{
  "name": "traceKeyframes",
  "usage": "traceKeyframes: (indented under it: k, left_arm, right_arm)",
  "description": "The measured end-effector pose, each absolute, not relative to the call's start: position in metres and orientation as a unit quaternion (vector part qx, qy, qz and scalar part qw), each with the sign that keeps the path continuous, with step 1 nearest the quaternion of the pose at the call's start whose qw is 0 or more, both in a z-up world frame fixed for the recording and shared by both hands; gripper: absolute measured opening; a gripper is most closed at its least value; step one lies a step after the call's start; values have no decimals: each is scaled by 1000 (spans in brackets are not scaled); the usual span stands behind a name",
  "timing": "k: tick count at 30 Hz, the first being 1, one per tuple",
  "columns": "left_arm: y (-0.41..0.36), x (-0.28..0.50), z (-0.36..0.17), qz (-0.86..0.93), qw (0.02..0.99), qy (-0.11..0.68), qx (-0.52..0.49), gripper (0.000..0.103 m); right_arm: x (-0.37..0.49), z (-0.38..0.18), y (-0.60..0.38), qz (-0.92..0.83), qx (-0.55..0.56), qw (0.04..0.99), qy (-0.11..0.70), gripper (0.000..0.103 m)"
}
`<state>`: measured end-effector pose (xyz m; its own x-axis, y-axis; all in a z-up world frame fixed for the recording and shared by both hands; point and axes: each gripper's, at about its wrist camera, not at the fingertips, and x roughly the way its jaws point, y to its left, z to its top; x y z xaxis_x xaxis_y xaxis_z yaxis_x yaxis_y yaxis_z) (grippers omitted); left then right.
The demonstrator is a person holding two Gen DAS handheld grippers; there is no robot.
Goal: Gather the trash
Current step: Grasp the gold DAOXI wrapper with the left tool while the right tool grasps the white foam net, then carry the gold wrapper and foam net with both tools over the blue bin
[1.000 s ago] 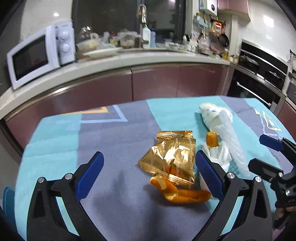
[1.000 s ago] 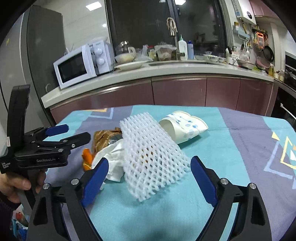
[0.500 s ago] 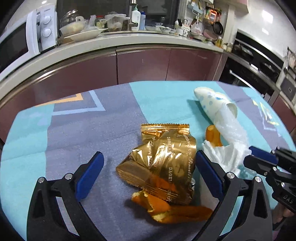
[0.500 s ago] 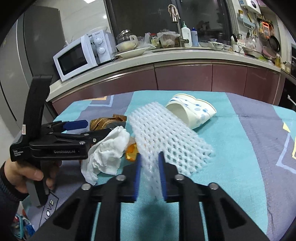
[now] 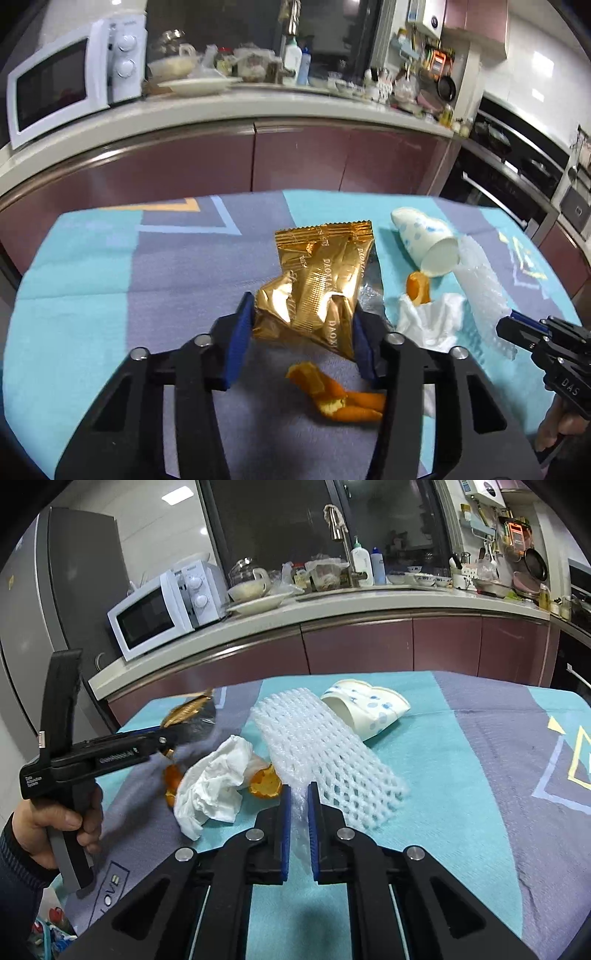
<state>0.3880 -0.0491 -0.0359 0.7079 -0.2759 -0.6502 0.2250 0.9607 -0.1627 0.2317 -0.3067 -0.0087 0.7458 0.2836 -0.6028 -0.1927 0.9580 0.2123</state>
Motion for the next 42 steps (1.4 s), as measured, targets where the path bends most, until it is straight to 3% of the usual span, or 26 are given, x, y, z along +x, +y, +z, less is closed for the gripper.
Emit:
traceKeyframes:
  k: [12, 23, 34, 42]
  left_arm:
    - [16, 275, 29, -118, 953, 269, -74, 29]
    - [111, 142, 57, -34, 969, 219, -105, 29]
    - [245, 13, 52, 123, 961, 201, -145, 30]
    - [312, -28, 35, 178, 948, 204, -168, 31]
  right_arm:
    - [180, 28, -304, 139, 69, 945, 289, 7]
    - [136, 65, -235, 243, 46, 935, 254, 7]
    - [127, 73, -122, 371, 4, 893, 256, 7]
    - [135, 78, -33, 446, -29, 857, 258, 7]
